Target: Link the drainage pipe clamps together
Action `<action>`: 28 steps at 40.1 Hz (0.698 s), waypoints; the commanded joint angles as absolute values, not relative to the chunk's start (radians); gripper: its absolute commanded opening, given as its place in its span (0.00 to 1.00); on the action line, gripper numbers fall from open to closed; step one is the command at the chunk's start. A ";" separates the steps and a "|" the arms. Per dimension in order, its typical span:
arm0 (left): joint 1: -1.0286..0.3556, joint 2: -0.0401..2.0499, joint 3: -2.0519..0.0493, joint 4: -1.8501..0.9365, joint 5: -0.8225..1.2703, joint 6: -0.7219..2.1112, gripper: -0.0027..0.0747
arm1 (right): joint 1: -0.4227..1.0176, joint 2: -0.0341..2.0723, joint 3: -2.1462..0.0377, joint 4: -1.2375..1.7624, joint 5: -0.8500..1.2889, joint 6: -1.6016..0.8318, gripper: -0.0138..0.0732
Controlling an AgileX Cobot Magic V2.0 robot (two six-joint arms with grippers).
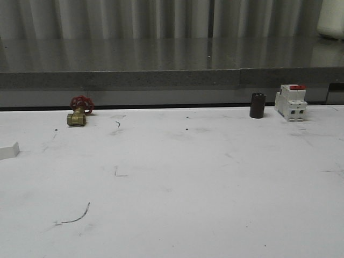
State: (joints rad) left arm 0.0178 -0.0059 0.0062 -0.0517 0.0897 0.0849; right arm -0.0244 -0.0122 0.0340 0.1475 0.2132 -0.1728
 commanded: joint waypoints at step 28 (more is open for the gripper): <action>0.020 -0.013 0.001 -0.041 -0.139 0.085 0.01 | -0.030 -0.027 0.008 0.162 0.000 -0.178 0.03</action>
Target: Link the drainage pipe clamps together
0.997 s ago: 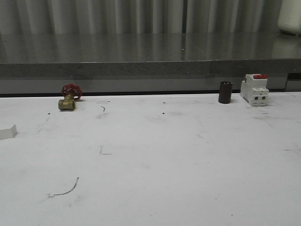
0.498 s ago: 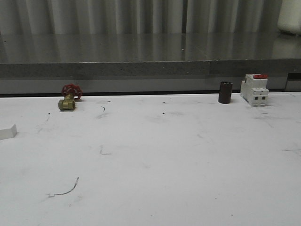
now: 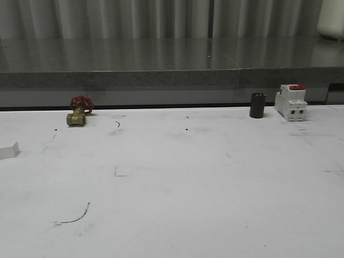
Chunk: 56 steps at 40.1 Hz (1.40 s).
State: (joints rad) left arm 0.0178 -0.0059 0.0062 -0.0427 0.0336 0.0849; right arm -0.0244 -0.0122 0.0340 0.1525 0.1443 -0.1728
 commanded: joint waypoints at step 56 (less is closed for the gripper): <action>0.020 0.405 -0.487 0.099 0.116 0.085 0.87 | -0.030 0.341 -0.491 0.212 0.293 -0.178 0.84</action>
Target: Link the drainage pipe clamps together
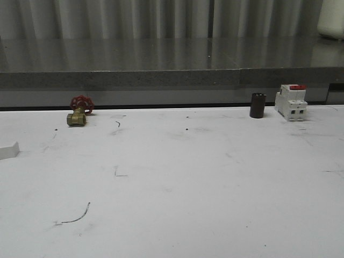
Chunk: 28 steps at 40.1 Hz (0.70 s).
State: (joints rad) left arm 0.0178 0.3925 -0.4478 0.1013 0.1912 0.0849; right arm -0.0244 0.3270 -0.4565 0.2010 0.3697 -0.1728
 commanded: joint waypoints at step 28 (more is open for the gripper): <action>0.076 1.104 -0.825 -0.063 0.613 0.085 0.72 | -0.030 0.341 -0.491 0.212 0.293 -0.178 0.84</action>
State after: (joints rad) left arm 0.0408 1.0227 -0.7542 -0.0489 0.6390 0.0849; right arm -0.0244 0.3270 -0.4565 0.2010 0.3697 -0.1728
